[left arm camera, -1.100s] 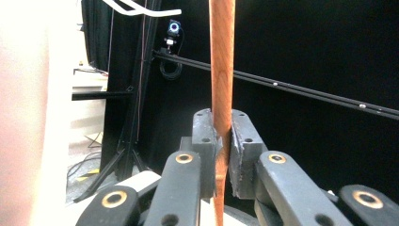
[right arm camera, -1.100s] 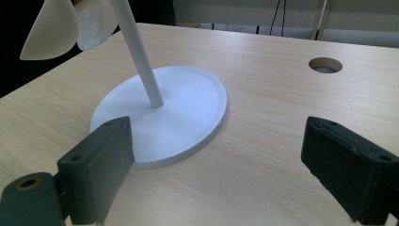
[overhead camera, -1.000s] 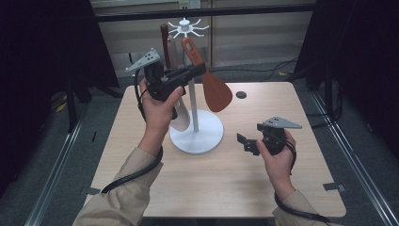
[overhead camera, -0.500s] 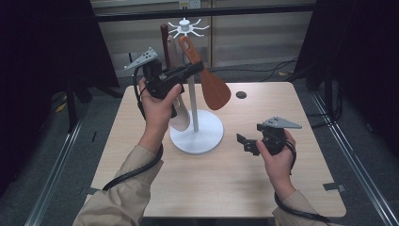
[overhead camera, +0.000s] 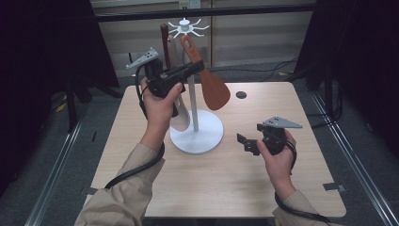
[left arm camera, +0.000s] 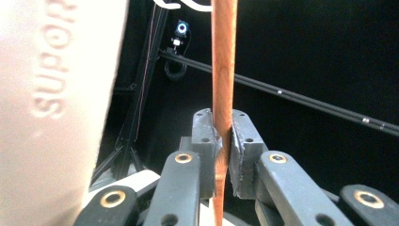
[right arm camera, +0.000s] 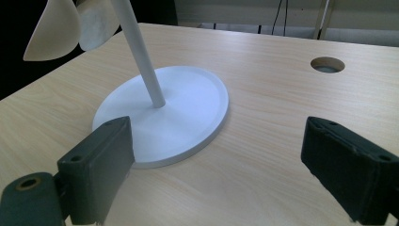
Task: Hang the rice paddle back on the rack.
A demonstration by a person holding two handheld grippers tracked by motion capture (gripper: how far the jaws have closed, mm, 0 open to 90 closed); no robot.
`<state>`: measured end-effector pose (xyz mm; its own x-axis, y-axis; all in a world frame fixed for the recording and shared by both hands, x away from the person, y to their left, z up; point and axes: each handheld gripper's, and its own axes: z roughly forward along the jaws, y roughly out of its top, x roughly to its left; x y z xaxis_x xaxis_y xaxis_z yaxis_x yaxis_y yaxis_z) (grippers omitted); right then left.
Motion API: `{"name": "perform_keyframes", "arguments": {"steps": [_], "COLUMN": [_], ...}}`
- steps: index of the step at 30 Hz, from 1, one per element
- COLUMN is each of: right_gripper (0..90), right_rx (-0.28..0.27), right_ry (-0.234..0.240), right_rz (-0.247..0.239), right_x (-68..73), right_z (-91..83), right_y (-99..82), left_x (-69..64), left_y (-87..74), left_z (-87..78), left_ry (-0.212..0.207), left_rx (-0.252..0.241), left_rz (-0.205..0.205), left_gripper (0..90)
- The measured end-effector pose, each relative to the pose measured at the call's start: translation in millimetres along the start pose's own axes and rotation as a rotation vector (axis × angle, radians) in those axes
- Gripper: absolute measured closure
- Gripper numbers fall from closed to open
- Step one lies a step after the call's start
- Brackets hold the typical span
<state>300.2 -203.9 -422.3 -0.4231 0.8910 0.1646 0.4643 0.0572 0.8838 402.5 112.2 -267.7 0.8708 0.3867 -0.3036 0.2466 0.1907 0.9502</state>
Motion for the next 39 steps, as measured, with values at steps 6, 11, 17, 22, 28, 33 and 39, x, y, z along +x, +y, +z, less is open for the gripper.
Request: {"name": "perform_keyframes", "arguments": {"steps": [6,11,17,22,28,33,39], "right_gripper": [9.5,9.5,9.5,9.7,9.7,9.7,9.7], "right_rx": [0.001,0.002,0.009,0.011,0.011,0.012,0.015], "right_ry": [-0.001,0.003,0.005,0.004,0.008,0.005,0.008], "right_rz": [0.001,-0.002,-0.006,-0.007,-0.01,-0.01,-0.014], "right_x": [0.5,1.5,2.8,3.0,3.2,4.2,4.5], "right_z": [-0.3,0.3,1.6,1.4,1.6,2.2,2.6], "right_y": [0.3,0.5,0.2,0.0,-0.2,-0.2,-0.5], "left_x": [3.6,5.3,5.1,4.5,4.0,4.4,3.9], "left_y": [-5.8,-9.5,-14.6,-20.3,-26.6,-31.7,-36.8], "left_z": [-7.0,-12.8,-15.4,-17.3,-20.7,-23.7,-25.8], "left_ry": [0.03,0.044,0.056,0.074,0.086,0.087,0.097], "left_rx": [-0.042,-0.051,-0.049,-0.056,-0.04,-0.03,-0.036], "left_rz": [0.015,0.015,0.027,0.013,0.032,0.03,0.02], "left_gripper": [77.1,74.8,72.2,69.1,66.7,66.0,64.1]}}
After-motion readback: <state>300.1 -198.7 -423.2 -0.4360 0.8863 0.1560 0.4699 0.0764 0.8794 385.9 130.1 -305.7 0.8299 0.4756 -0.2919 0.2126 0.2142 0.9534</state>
